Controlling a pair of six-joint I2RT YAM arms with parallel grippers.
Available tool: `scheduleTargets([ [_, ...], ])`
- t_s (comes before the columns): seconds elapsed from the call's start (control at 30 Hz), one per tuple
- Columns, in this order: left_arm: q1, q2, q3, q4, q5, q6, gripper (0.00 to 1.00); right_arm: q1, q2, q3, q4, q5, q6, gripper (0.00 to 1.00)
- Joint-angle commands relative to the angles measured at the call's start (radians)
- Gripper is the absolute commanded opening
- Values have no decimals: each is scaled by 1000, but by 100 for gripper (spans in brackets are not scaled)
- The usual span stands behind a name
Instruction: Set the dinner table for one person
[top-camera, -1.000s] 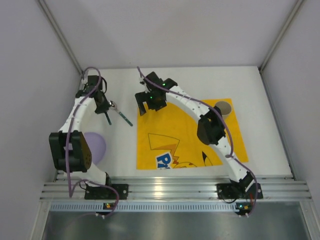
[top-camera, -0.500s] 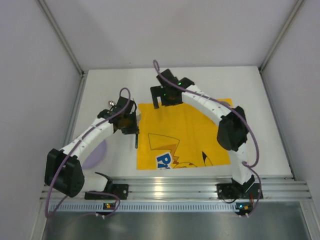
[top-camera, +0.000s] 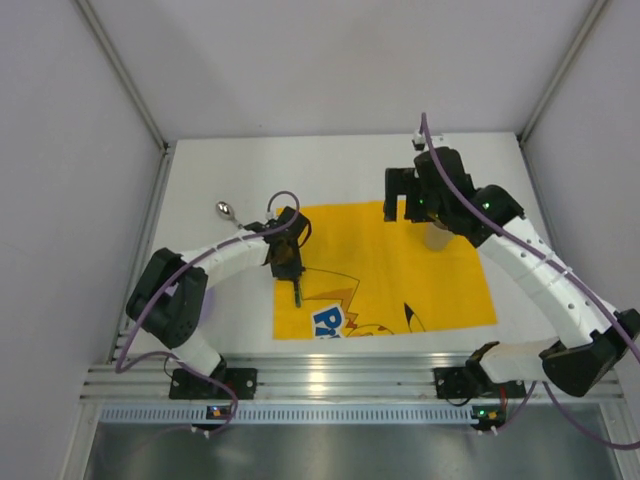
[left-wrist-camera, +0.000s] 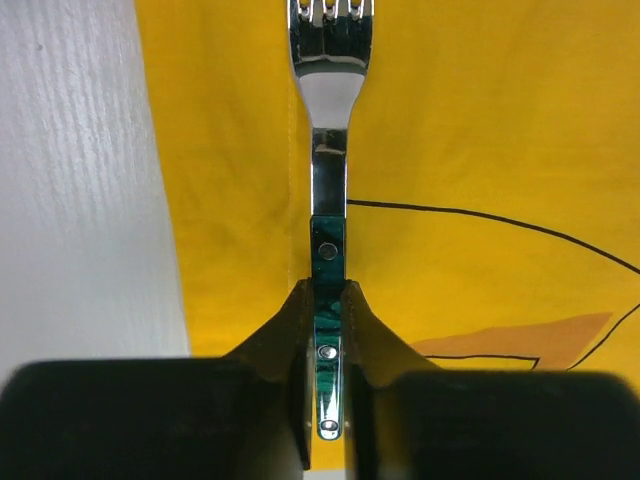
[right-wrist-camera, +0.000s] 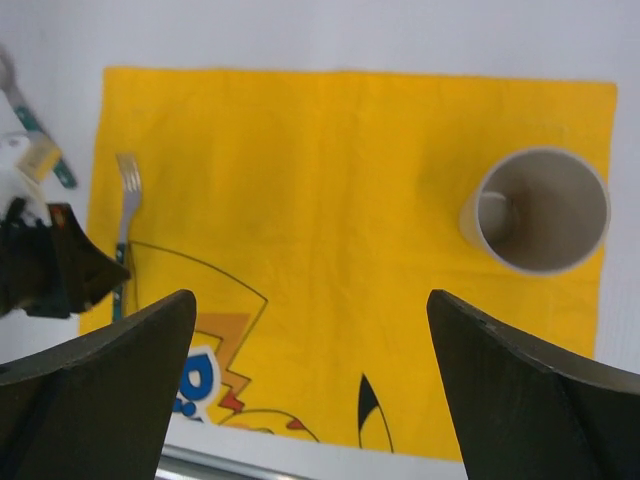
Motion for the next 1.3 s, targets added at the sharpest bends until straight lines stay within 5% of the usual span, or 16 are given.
scheduleTargets([
  [0.0, -34, -10, 35, 29, -21, -56, 21, -1, -72, -131, -38, 22, 5, 100],
  [0.13, -35, -16, 112, -62, -100, -24, 53, -8, -114, -197, -46, 38, 5, 100],
  [0.2, -17, -18, 179, -104, -191, 5, 55, -8, -117, -196, -49, 42, 5, 100],
  [0.6, 401, 214, 334, -66, -196, 229, 47, -14, -135, -146, -107, 78, -15, 100],
  [0.9, 458, 488, 529, -60, -125, 242, 40, -37, -145, -171, -126, 85, 2, 100],
  [1.27, 463, 317, 518, -124, -133, 217, 37, -40, -125, -163, -135, 88, 16, 100],
])
